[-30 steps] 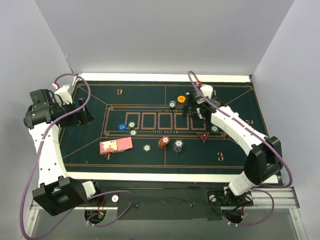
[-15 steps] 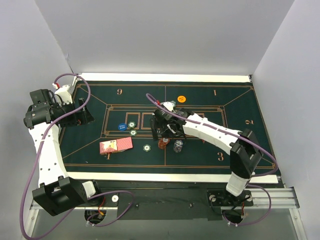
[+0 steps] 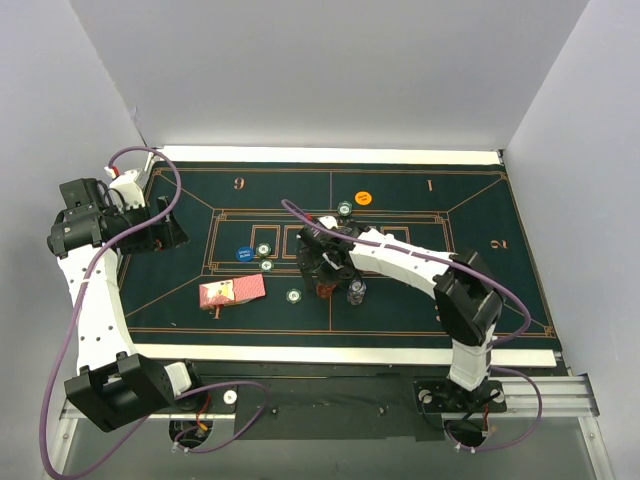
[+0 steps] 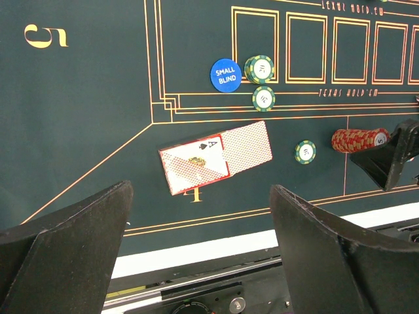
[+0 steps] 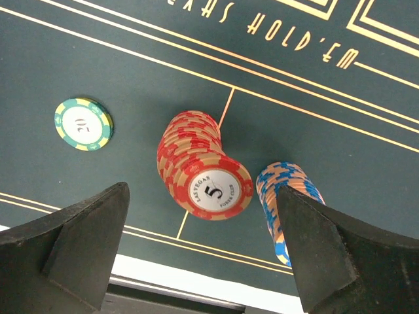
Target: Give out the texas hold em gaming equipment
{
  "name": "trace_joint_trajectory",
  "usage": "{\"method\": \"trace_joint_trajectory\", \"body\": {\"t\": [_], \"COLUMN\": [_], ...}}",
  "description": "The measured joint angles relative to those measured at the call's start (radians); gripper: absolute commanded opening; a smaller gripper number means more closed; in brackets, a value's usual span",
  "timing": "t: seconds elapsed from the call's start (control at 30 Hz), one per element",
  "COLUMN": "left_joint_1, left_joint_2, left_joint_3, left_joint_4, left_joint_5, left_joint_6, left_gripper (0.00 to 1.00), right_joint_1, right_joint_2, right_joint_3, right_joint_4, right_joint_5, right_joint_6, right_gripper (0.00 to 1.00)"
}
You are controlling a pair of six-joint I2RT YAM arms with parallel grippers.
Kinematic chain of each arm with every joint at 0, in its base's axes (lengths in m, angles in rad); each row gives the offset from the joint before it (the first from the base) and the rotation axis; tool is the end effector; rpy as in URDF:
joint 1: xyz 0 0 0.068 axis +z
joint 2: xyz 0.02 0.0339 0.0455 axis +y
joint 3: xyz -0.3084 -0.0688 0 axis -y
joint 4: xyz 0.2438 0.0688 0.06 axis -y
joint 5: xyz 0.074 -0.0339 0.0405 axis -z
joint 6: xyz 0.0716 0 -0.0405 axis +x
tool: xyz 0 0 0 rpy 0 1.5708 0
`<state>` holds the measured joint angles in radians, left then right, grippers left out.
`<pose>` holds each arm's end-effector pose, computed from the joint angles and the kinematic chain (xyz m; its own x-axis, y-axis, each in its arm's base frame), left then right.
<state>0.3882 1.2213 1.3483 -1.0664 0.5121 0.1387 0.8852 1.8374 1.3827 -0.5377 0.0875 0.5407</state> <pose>0.2254 0.0543 0.3835 -0.7486 -0.1759 -0.6393 0.0416 0.9498 -0.3101 0.2746 0.3258 0.2361 -0.8359 -0.2120 -0.5064 -0.3623 0.9061 0.2187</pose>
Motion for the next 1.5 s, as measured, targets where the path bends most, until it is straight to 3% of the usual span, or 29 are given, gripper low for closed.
{"method": "trace_joint_trajectory", "body": {"t": [0.37, 0.93, 1.2, 1.5], "left_joint_1": [0.0, 0.004, 0.008, 0.008], "left_joint_2": [0.0, 0.0, -0.001, -0.005], "left_joint_3": [0.0, -0.013, -0.018, -0.018], "left_joint_4": [0.0, 0.001, 0.001, 0.001], "left_joint_5": [-0.001, -0.003, -0.003, -0.003], "left_joint_6": [0.0, 0.002, 0.002, 0.004], "left_gripper": [0.97, 0.97, 0.97, 0.97], "right_joint_1": [0.0, 0.0, 0.0, 0.002], "right_joint_2": [0.047, 0.047, 0.047, 0.047], "right_joint_3": [0.003, 0.003, 0.003, 0.019], "right_joint_4": [0.018, 0.034, 0.035, 0.027], "right_joint_5": [-0.018, -0.029, -0.032, -0.032], "right_joint_6": [0.001, 0.006, 0.008, 0.008], "right_gripper": [0.64, 0.4, 0.31, 0.3]}}
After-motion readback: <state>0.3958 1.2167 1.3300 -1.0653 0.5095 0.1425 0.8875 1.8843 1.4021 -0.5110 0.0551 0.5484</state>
